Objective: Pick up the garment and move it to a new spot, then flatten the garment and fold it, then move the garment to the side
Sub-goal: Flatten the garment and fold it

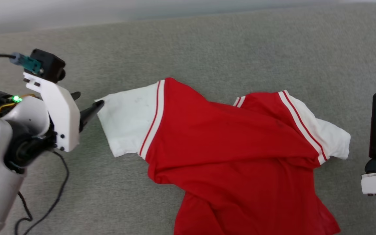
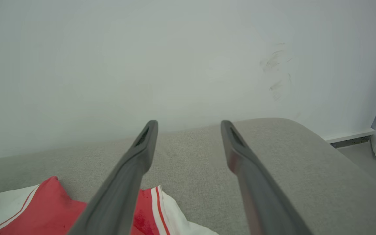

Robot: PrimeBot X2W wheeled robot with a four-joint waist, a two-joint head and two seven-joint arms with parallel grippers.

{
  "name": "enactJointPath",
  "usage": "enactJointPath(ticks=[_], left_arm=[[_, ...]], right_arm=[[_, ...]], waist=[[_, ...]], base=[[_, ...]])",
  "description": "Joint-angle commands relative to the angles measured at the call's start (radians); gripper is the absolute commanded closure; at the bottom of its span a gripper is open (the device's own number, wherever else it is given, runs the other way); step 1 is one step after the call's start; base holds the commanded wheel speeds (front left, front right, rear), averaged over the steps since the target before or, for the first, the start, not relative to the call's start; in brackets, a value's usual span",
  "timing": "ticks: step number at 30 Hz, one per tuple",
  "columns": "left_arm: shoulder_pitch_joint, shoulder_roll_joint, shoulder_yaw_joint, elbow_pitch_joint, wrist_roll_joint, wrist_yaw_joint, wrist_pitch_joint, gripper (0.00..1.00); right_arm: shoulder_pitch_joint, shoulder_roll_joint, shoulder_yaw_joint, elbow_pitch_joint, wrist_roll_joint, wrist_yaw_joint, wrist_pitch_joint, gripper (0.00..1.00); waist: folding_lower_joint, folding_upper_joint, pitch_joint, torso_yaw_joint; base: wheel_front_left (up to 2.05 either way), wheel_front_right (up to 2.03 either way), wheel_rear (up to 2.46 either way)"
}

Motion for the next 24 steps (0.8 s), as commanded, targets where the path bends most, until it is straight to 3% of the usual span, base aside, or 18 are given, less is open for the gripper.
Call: enactJointPath(ticks=[1,5,12,17,18,24], left_arm=[[-0.034,0.023,-0.007,0.027,-0.028,0.002,0.062,0.0],[-0.077,0.05,-0.016,0.073,-0.044,0.002,0.133,0.0],[-0.114,0.052,-0.037,0.131,-0.038,0.002,0.161,0.0],[-0.095,0.066,-0.106,0.156,-0.024,0.002,0.202,0.0],[-0.087,0.067,-0.114,0.166,-0.029,0.002,0.206,1.0],[-0.071,0.073,-0.112,0.192,-0.013,0.003,0.142,1.0]], right_arm=[[-0.021,0.014,0.007,0.014,-0.003,0.0,-0.018,0.0],[-0.03,0.024,0.014,0.034,-0.008,0.0,-0.036,0.0],[-0.04,0.037,0.005,0.047,-0.001,0.0,-0.053,0.0],[-0.039,0.043,-0.002,0.054,-0.009,0.0,-0.059,0.0],[-0.039,0.043,-0.003,0.055,-0.01,0.0,-0.061,0.0],[-0.031,0.04,-0.004,0.068,-0.024,0.0,-0.034,0.0]], waist=[[0.0,-0.0001,0.047,-0.042],[0.0,-0.0001,0.081,-0.067],[0.0,-0.0001,0.121,-0.088],[0.0,-0.0001,0.139,-0.095],[0.0,-0.0001,0.141,-0.095],[0.0,-0.0001,0.121,-0.079]], base=[[0.0,0.0,0.0],[0.0,0.0,0.0],[0.0,0.0,0.0],[0.0,0.0,0.0],[0.0,0.0,0.0],[0.0,0.0,0.0]])
